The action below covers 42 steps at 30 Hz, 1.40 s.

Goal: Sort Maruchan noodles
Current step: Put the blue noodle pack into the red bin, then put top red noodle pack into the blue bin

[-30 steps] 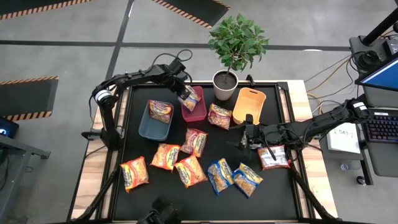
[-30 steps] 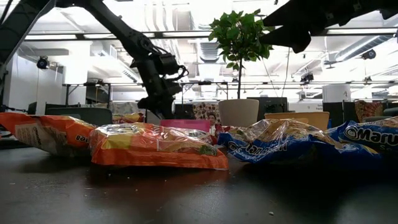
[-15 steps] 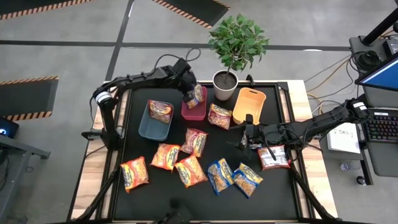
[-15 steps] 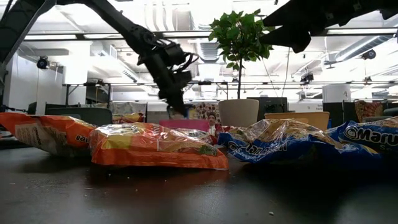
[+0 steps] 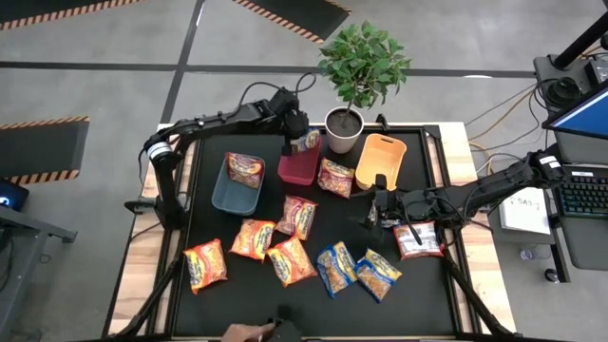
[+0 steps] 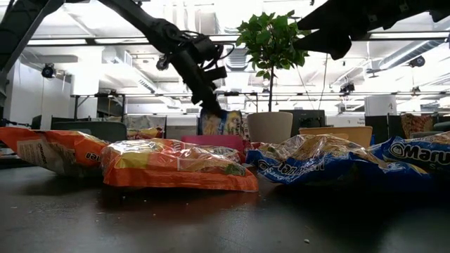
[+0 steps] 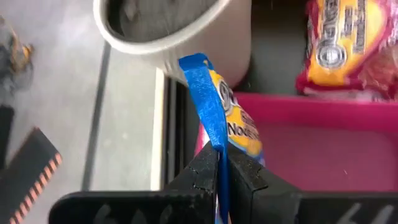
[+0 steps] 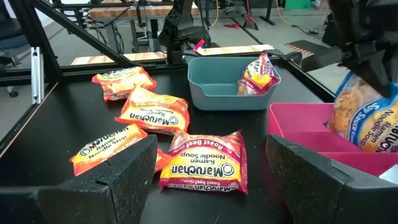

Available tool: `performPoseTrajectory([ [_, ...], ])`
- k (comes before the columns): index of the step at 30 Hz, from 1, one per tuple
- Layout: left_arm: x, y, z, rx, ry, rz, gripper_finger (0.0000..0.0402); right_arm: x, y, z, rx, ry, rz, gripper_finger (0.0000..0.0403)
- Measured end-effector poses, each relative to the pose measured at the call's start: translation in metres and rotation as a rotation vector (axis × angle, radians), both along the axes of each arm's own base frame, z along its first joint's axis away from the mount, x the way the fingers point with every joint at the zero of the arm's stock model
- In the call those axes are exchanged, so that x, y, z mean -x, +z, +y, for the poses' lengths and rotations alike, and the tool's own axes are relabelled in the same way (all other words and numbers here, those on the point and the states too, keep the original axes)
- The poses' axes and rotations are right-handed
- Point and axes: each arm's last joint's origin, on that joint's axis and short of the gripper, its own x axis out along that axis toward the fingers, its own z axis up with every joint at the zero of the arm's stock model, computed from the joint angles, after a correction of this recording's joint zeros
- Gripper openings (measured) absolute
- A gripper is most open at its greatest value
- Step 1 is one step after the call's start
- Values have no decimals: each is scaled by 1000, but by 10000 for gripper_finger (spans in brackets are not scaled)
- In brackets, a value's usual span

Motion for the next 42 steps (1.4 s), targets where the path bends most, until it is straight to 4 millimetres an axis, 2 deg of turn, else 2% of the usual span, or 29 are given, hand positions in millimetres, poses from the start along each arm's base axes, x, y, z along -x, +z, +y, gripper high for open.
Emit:
performPoseTrajectory([
  [4,-1,-6,5,-2,-37,-2,0,0,0,0,3,1,0,288],
  [12,-2,-23,15,18,7,24,0,0,0,0,-5,-1,-1,288],
  [19,-1,-22,19,4,23,11,4,0,0,0,-4,-1,0,288],
  [25,1,-17,20,-2,83,7,43,0,0,0,-5,-1,-1,288],
  [30,5,-1,17,-7,102,-29,91,0,0,0,-6,-1,-1,288],
  [35,7,24,4,37,119,-49,131,0,0,0,-29,-7,-4,288],
  [38,10,43,-15,107,107,-91,140,0,0,0,-33,-8,-4,288],
  [42,14,58,-51,188,58,-134,138,0,0,0,-90,-22,-9,288],
])
